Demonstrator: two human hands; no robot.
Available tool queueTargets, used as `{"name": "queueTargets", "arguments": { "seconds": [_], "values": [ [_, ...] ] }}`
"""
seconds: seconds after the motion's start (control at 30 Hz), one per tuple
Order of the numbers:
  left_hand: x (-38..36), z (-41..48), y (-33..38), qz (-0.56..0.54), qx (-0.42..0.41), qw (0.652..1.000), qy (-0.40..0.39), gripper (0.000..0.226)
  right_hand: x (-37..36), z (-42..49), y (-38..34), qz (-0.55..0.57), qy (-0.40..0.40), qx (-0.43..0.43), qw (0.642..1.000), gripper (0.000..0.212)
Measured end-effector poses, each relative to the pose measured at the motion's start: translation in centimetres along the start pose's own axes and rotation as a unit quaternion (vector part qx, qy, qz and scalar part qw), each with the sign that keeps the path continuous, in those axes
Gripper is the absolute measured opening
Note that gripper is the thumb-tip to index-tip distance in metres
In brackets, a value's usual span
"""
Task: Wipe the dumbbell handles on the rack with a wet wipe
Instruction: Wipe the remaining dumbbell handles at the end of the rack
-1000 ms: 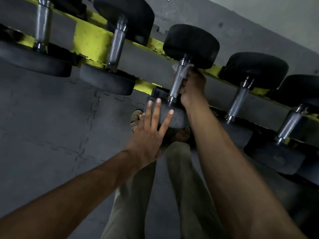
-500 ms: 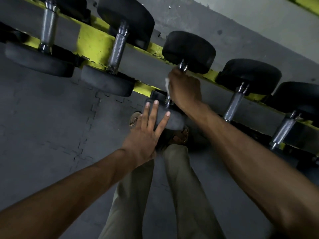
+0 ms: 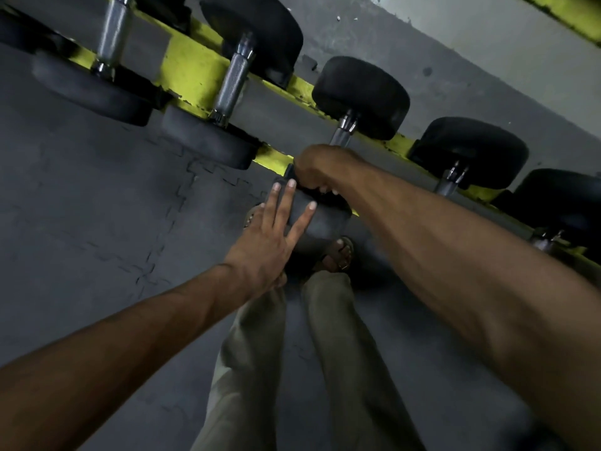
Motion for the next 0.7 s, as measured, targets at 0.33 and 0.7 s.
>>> {"name": "queueTargets", "arguments": {
  "seconds": [0.33, 0.7],
  "values": [
    [0.2, 0.0, 0.1, -0.005, 0.008, 1.0, -0.007, 0.145, -3.4, -2.6, 8.8, 0.044, 0.415, 0.112, 0.902, 0.03],
    [0.0, 0.1, -0.2, -0.001, -0.005, 1.0, 0.001, 0.142, -4.0, -2.1, 7.4, 0.072, 0.446, 0.089, 0.888, 0.029]
  ]
}}
Point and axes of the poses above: each hand's wrist, its own z-axis towards the middle knuckle, its own x-axis out of the back of the hand, y = z × x, the point moved 3 cm from there along z, towards the middle knuckle, and after that the axes turned 8 degrees about -y, right-handed, at the moved point
